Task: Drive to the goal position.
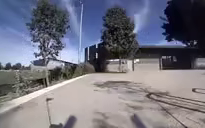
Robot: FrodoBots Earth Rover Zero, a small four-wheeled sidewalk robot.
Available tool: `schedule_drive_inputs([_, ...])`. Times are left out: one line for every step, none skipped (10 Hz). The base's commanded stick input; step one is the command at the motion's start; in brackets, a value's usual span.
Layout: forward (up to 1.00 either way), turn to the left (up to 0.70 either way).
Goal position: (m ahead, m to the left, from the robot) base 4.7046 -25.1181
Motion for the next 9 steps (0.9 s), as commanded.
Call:
schedule_drive_inputs([1.0,0.0])
schedule_drive_inputs([1.0,-0.1])
schedule_drive_inputs([1.0,-0.26])
schedule_drive_inputs([1.0,-0.4])
schedule_drive_inputs([1.0,-0.4])
schedule_drive_inputs([1.0,-0.4])
schedule_drive_inputs([1.0,-0.4])
schedule_drive_inputs([1.0,-0.4])
schedule_drive_inputs([1.0,0.0])
